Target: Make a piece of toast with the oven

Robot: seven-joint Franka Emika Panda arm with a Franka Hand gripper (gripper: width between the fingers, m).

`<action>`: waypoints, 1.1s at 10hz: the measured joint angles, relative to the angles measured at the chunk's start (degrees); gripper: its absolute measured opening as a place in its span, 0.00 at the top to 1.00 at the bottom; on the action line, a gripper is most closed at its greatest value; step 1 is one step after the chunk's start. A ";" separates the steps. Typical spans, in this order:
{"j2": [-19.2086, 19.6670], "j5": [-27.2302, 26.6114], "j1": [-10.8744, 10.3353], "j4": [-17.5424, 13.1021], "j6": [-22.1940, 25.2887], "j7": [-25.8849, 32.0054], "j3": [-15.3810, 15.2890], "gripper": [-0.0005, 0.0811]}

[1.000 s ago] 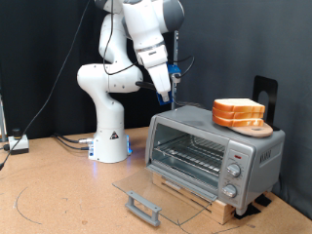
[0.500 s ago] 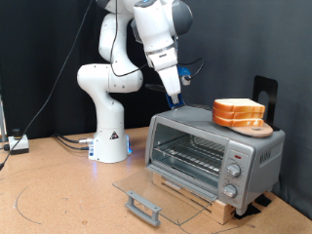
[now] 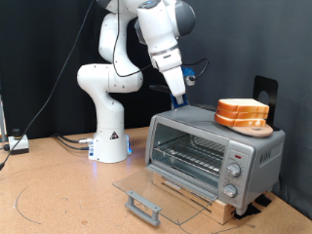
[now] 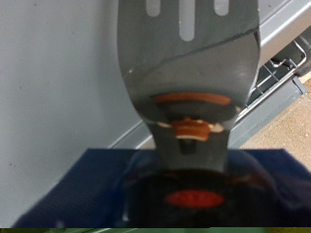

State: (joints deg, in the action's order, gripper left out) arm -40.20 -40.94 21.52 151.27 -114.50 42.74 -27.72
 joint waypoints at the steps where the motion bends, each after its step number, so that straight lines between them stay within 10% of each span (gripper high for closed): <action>1: 0.00 -0.20 0.00 -0.03 0.00 0.00 0.00 0.51; 11: 0.09 -1.30 0.06 -0.81 -1.77 -2.53 -2.45 0.51</action>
State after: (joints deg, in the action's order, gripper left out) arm -40.11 -42.25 21.58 150.46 -116.28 40.21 -30.18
